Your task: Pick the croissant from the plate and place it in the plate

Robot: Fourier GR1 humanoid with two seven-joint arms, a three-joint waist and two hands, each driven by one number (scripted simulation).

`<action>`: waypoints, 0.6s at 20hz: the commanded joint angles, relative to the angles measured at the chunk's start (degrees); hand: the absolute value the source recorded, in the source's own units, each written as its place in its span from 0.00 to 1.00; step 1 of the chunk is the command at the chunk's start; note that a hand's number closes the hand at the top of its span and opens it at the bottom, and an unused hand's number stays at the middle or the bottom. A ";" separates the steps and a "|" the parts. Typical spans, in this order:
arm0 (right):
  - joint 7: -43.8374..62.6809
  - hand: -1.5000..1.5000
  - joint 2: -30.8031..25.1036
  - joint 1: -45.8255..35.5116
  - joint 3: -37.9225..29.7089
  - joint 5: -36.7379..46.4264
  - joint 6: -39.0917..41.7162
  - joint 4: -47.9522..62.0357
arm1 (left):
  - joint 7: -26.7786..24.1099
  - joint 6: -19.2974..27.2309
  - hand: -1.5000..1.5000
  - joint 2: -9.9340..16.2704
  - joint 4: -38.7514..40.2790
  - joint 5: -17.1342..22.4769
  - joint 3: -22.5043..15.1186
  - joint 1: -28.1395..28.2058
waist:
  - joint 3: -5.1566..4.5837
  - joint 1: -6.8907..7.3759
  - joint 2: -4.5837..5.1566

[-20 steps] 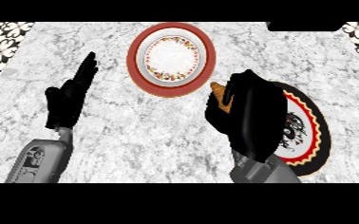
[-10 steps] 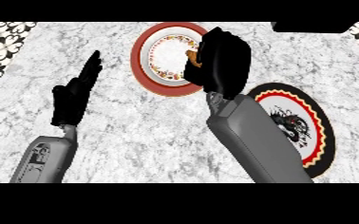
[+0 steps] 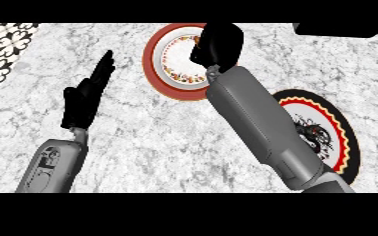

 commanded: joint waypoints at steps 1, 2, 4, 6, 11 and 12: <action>1.41 1.00 0.10 -4.91 2.15 -3.52 -1.70 12.66 | 0.06 -0.65 0.50 0.10 0.47 -0.17 0.06 -1.58 | -0.03 1.46 0.36; -0.34 1.00 0.10 -6.45 0.92 -5.29 -1.90 14.90 | -0.51 0.66 0.50 -1.40 1.22 -1.46 -1.20 0.25 | -0.01 1.07 0.29; -0.40 1.00 0.10 -4.28 -1.85 -9.21 -8.11 15.95 | 0.22 0.21 0.50 -1.66 1.23 -1.30 -1.48 -1.65 | 0.04 2.04 0.78; 0.02 0.00 0.10 -5.31 -1.24 -13.11 -8.81 17.46 | -0.22 -0.42 0.50 -1.27 1.70 -0.65 -0.62 -2.58 | 0.03 2.72 0.80; -6.74 0.00 0.10 -4.02 -1.26 -18.40 -15.68 21.74 | 1.11 -0.70 0.50 -1.50 0.24 -1.24 -1.60 -2.59 | 0.08 3.51 0.92; -7.51 0.00 0.10 -4.41 -1.25 -19.26 -16.96 21.85 | -1.53 -1.24 0.50 -1.16 3.29 -0.95 -0.51 -4.00 | 0.04 3.36 1.28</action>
